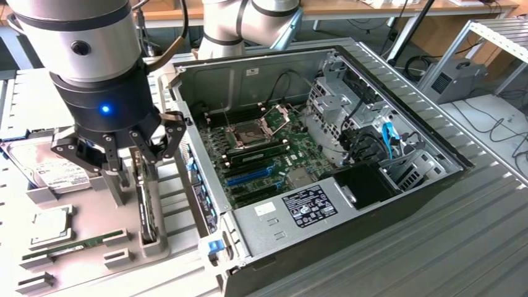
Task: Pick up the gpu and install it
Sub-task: 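Pick up the gpu and move the gpu toward the slot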
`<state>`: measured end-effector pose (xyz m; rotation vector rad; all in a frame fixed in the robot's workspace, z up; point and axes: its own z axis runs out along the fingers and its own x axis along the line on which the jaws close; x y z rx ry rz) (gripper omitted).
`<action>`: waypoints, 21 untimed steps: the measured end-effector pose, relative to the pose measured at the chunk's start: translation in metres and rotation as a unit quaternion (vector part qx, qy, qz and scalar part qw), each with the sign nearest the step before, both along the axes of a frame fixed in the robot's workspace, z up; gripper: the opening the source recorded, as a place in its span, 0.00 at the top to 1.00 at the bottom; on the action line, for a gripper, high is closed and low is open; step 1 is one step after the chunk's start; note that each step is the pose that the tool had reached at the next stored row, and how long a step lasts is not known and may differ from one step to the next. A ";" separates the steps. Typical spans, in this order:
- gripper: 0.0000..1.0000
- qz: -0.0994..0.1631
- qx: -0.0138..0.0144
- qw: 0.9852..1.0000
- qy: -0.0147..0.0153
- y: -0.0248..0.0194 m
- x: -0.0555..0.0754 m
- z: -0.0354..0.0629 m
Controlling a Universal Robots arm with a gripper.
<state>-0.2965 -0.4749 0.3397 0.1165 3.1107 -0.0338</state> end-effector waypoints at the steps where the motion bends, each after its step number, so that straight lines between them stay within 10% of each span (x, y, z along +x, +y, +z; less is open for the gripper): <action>1: 0.58 0.000 0.000 1.000 0.000 0.0000 0.000 -0.0005; 21: 0.58 0.000 0.000 1.000 0.000 0.0000 0.000 -0.0084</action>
